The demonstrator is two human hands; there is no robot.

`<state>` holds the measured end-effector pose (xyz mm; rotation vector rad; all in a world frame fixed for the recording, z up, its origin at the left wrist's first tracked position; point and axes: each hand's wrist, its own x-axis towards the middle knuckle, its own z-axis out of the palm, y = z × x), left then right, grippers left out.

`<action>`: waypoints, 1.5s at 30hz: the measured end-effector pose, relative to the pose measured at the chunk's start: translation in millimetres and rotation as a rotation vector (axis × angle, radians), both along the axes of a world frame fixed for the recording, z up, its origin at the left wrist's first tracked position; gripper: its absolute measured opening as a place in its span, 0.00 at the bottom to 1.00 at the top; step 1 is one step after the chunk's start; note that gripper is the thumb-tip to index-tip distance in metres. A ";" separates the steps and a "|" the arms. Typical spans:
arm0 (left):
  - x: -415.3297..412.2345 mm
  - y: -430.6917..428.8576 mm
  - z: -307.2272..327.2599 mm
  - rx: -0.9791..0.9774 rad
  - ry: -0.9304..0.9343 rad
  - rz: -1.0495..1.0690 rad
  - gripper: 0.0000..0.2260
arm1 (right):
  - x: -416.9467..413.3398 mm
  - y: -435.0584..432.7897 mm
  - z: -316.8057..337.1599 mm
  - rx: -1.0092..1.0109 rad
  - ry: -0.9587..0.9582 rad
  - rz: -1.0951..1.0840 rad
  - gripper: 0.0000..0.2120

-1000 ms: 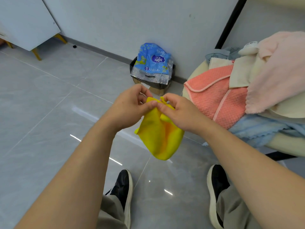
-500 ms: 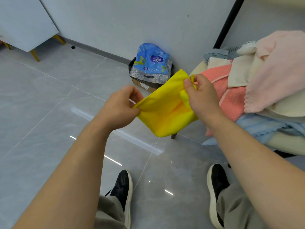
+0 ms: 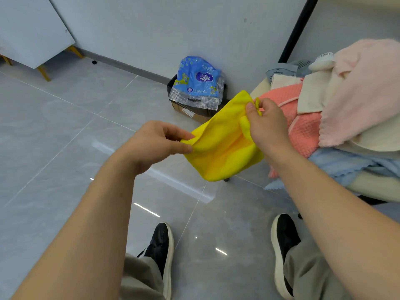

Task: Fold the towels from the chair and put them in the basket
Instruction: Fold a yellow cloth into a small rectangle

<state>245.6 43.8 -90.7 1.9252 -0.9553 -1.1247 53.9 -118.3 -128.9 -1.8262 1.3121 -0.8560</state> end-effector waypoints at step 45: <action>3.1 -3.6 -15.9 0.132 -0.521 -0.053 0.27 | 3.6 20.9 1.9 -0.139 0.008 0.348 0.04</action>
